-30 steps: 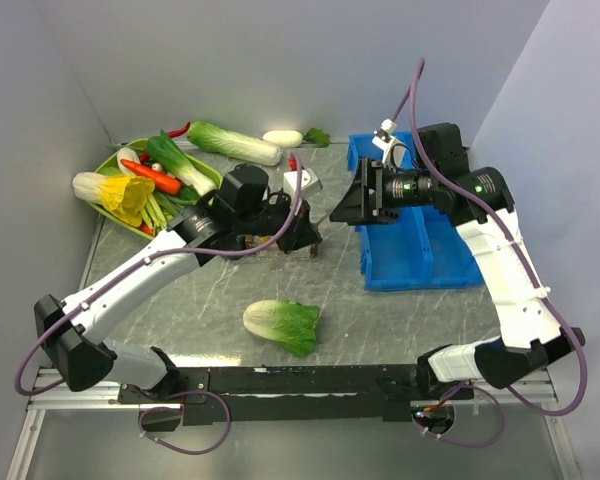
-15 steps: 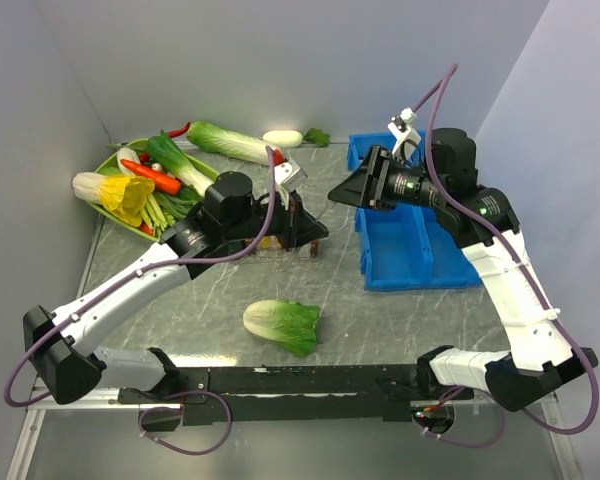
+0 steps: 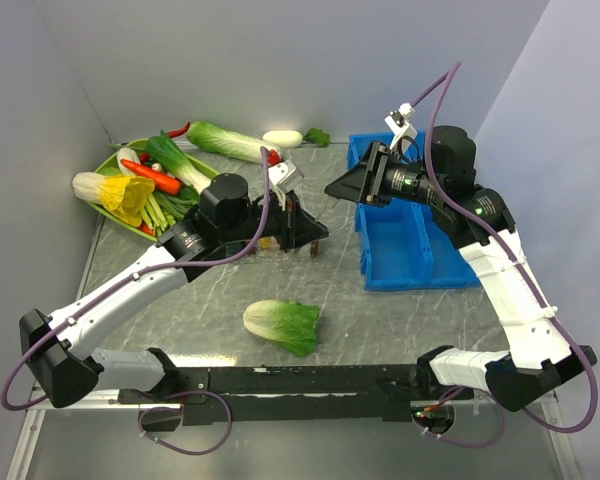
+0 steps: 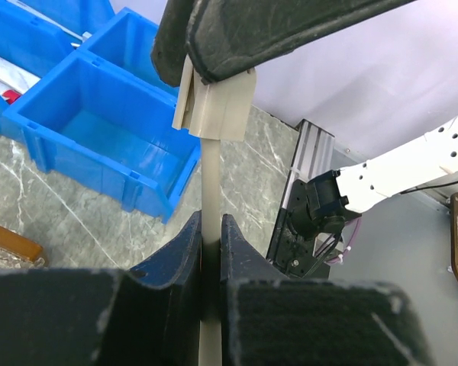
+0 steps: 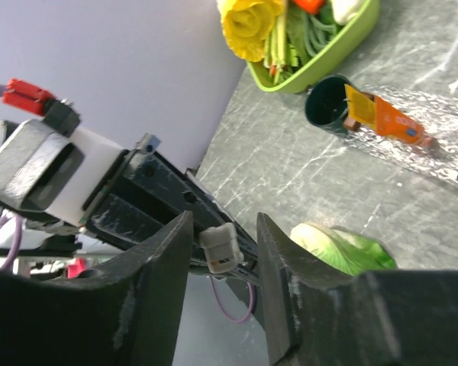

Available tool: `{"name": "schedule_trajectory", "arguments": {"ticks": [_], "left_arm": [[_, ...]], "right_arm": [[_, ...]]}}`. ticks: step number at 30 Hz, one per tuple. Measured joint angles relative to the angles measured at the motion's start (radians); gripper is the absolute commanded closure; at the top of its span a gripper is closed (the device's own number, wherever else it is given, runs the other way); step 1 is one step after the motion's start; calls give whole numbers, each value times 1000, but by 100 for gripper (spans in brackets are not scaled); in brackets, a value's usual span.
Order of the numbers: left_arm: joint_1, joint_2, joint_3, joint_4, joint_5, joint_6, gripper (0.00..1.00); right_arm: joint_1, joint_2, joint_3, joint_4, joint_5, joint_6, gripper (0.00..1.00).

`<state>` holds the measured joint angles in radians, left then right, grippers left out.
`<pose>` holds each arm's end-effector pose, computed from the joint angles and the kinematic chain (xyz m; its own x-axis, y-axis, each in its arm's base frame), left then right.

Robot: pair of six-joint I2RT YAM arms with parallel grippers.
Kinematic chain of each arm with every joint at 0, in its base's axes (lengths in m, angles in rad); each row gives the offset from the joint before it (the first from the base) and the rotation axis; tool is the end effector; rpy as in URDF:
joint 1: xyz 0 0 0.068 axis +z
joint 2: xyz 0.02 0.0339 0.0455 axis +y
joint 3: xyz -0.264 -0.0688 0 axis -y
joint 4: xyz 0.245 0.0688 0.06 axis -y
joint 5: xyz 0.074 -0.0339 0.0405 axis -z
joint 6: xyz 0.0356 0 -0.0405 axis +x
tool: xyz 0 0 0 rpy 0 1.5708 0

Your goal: Prepare toiletry sets of a toothbrush and toothpaste on the tray

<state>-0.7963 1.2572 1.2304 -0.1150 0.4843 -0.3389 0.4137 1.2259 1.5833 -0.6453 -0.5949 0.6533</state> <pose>0.1906 -0.2185 0.4031 -0.4107 -0.0010 -0.9118 0.8677 0.3066 -0.3912 0.2104 0.1141 0.4745 -0.7079 0.2390 -0.6647 -0.4971 0.5000 0.7092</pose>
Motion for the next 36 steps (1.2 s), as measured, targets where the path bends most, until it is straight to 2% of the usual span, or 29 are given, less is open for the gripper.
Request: {"name": "schedule_trajectory", "arguments": {"ticks": [4,10,16,21,23,30,36], "left_arm": [[0,0,0,0,2,-1,99],[1,0,0,0,16,-8,99],[2,3,0,-10,19,-14,99],[8,10,0,-33,22,-13,99],[10,14,0,-37,22,-13,99],[8,18,0,-42,11,-14,99],[5,18,0,-42,-12,-19,99]], "right_arm": [[4,0,-1,18,-30,-4,67],[3,2,-3,24,-50,-20,77],[3,19,-1,23,-61,-40,81],[5,77,62,-53,-74,-80,81],[5,100,93,-91,-76,-100,79],[6,115,123,-140,-76,-127,58],[10,114,121,-143,-77,-128,48]]}}
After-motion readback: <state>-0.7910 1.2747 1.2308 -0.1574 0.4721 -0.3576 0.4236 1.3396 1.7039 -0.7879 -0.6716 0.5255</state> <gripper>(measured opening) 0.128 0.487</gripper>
